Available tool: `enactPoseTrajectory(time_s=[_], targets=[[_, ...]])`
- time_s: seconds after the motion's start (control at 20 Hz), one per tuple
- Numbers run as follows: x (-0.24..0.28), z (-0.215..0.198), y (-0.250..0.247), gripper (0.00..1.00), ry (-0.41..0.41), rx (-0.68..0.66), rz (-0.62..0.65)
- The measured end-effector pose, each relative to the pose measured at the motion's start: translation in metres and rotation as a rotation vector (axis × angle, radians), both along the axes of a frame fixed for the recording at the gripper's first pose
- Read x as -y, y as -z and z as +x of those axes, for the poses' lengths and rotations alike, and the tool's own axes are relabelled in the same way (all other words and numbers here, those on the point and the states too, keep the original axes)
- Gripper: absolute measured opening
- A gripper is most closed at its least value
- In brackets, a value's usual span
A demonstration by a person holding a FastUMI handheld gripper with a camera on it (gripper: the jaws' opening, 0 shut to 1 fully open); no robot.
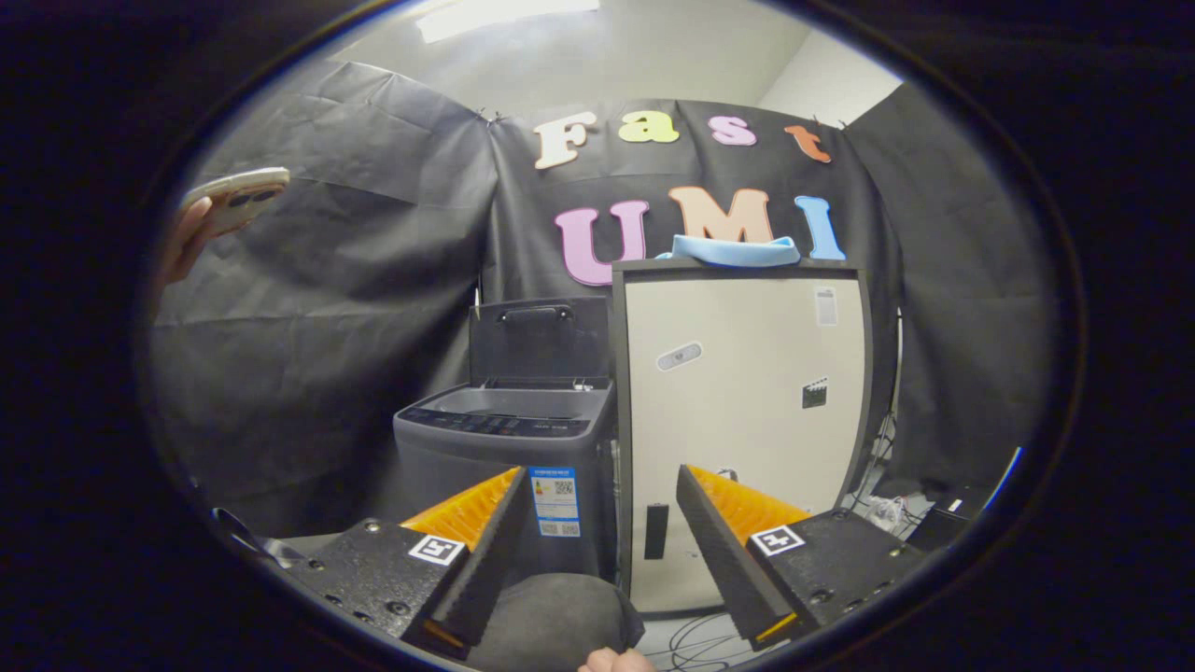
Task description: Put the clothes into the washing machine and then close the washing machine lid.
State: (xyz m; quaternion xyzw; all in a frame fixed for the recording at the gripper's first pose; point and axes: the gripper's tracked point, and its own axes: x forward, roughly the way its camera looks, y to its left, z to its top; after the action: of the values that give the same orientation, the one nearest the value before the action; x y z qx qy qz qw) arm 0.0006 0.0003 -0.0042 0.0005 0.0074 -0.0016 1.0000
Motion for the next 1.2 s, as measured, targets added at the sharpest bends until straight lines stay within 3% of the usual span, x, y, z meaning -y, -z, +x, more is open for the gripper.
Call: enactPoseTrajectory(time_s=[0.85,1.2], targets=[[0.001,0.000,-0.001,0.96,0.004,0.001,-0.005],[0.009,0.010,-0.006,0.96,0.023,-0.017,0.090]])
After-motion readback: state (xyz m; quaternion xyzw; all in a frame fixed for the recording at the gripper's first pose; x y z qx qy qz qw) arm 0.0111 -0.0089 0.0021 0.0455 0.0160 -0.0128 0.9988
